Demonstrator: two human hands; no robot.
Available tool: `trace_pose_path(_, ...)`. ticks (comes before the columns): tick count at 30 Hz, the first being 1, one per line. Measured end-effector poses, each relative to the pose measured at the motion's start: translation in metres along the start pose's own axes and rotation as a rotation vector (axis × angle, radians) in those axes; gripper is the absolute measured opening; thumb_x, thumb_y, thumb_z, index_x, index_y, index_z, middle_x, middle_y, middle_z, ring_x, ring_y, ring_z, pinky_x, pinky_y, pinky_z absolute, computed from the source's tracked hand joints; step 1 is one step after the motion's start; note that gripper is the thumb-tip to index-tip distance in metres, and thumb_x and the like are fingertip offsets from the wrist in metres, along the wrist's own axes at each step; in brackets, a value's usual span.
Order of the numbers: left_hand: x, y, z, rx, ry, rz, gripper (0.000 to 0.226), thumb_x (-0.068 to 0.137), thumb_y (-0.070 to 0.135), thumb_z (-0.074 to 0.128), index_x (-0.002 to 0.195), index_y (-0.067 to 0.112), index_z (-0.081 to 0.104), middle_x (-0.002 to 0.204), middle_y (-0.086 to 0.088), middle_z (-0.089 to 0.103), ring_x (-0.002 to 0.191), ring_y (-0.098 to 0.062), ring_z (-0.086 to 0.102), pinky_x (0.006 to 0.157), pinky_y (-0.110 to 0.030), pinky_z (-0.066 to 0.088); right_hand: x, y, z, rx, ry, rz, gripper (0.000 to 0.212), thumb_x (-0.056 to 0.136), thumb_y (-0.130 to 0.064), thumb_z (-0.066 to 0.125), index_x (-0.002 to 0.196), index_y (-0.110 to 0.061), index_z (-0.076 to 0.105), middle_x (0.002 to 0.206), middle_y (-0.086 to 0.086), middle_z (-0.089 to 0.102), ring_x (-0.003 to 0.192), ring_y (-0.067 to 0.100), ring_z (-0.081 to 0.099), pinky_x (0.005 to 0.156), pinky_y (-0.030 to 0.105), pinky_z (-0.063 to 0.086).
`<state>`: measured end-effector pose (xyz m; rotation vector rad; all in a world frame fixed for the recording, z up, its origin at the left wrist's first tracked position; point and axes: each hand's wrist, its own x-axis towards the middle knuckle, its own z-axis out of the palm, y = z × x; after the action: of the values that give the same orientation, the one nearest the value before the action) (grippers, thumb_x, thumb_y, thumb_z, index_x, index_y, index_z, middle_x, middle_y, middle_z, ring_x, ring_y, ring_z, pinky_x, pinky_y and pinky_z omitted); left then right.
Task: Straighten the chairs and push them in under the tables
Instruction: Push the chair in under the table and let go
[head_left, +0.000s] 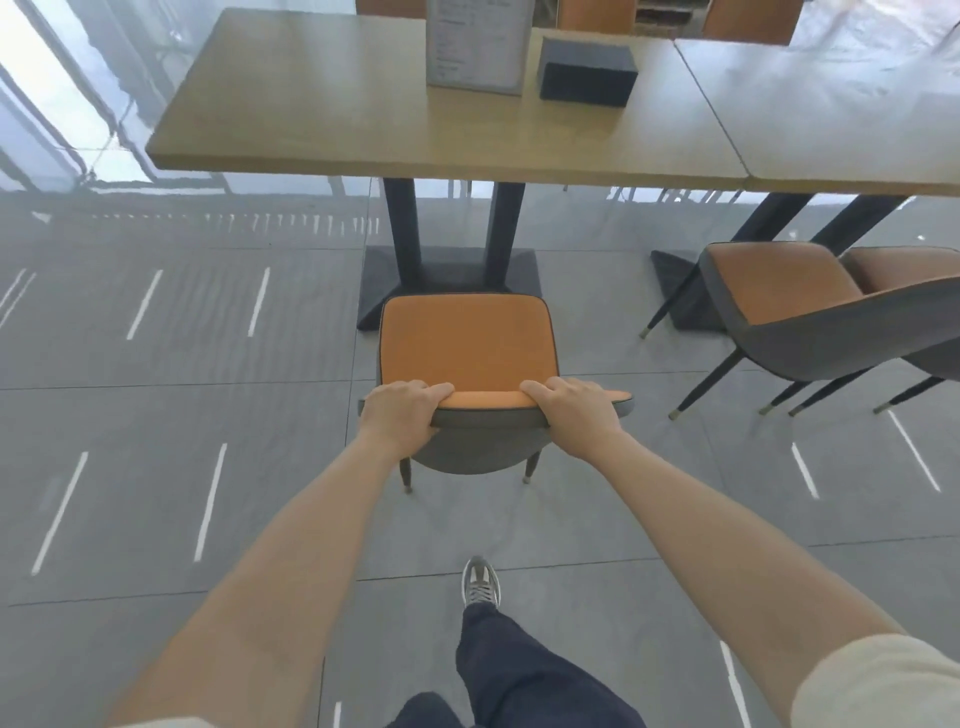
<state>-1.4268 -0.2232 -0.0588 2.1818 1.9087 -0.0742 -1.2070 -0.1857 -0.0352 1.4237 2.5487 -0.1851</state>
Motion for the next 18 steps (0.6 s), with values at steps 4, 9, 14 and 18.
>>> trace_pose_path(4, 0.048, -0.005, -0.016, -0.012, -0.053, -0.043, 0.038, 0.087, 0.024, 0.055, 0.124, 0.028, 0.049, 0.109, -0.003, 0.065, 0.098, -0.027, 0.062, 0.081, -0.04, 0.053, 0.048, 0.027, -0.013, 0.001, -0.026, -0.014, 0.043, 0.09, -0.004, 0.043, 0.13, -0.019, 0.04, 0.116, 0.01, 0.057, 0.106, 0.032, 0.056, 0.087, 0.041, 0.042)
trace_pose_path(9, 0.099, -0.014, -0.031, -0.035, -0.087, -0.077, 0.038, 0.087, 0.024, 0.058, 0.124, 0.03, 0.049, 0.111, -0.002, 0.065, 0.099, -0.026, 0.061, 0.08, -0.039, 0.051, 0.099, 0.05, -0.027, 0.008, -0.025, -0.001, 0.039, 0.09, -0.008, 0.046, 0.127, -0.021, 0.043, 0.114, 0.009, 0.059, 0.106, 0.031, 0.055, 0.089, 0.04, 0.041)
trace_pose_path(14, 0.138, -0.03, -0.042, -0.053, -0.124, -0.071, 0.037, 0.087, 0.024, 0.058, 0.122, 0.029, 0.049, 0.11, -0.003, 0.064, 0.097, -0.026, 0.062, 0.08, -0.04, 0.053, 0.14, 0.064, -0.038, 0.023, -0.048, 0.004, 0.038, 0.09, -0.011, 0.049, 0.126, -0.021, 0.044, 0.116, 0.008, 0.058, 0.108, 0.031, 0.055, 0.091, 0.04, 0.039)
trace_pose_path(18, 0.162, -0.042, -0.05, -0.069, -0.131, -0.056, 0.035, 0.088, 0.022, 0.057, 0.121, 0.029, 0.049, 0.108, -0.003, 0.065, 0.094, -0.025, 0.062, 0.081, -0.041, 0.054, 0.166, 0.069, -0.05, 0.029, -0.073, 0.013, 0.037, 0.089, -0.013, 0.052, 0.125, -0.02, 0.045, 0.118, 0.007, 0.058, 0.109, 0.031, 0.054, 0.093, 0.04, 0.039)
